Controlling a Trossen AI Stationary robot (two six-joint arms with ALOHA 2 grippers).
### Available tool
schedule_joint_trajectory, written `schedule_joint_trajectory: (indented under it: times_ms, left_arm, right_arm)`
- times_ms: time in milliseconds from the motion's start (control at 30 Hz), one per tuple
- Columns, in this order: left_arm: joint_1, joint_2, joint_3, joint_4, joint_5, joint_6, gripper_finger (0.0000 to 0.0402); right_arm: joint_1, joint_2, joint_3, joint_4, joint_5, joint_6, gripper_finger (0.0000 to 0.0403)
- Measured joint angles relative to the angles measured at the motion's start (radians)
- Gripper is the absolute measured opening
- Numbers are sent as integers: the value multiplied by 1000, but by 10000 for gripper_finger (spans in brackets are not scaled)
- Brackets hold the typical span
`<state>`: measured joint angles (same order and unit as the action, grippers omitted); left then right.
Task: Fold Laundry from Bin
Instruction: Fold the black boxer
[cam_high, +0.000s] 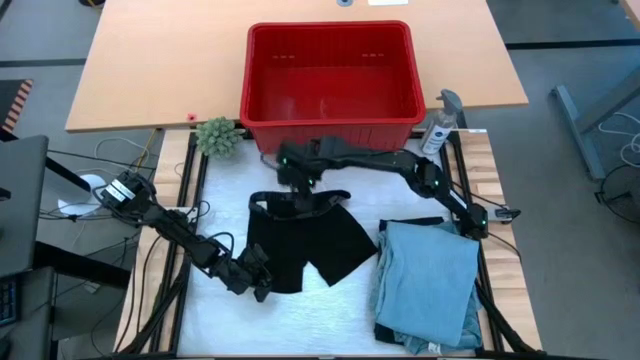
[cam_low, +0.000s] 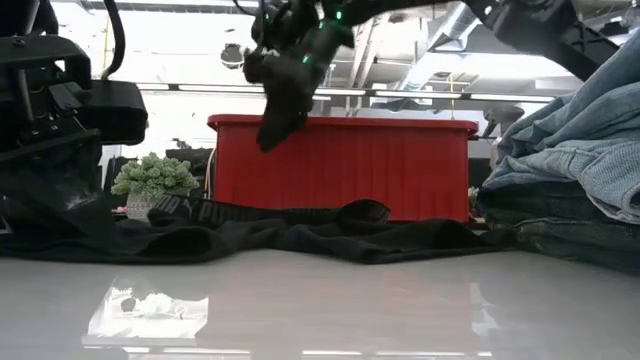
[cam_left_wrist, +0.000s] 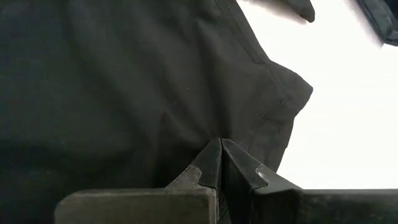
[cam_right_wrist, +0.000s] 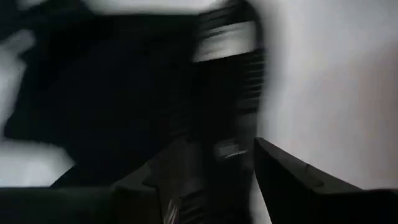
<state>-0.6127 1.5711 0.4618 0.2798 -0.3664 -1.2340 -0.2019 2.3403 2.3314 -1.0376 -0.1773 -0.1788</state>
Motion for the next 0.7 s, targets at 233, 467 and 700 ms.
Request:
schedule_joint_trajectory:
  times_ms: [233, 467, 700]
  left_arm:
    - [-6, 0, 0, 5, -6, 5, 0]
    - [-6, 0, 0, 6, -5, 5, 0]
    - [-6, 0, 0, 5, -5, 10, 0]
  right_arm:
    - [110, 41, 0, -244, -166, -190, 207]
    - [144, 137, 0, -176, -131, -216, 207]
    - [58, 166, 1, -122, 145, -215, 196]
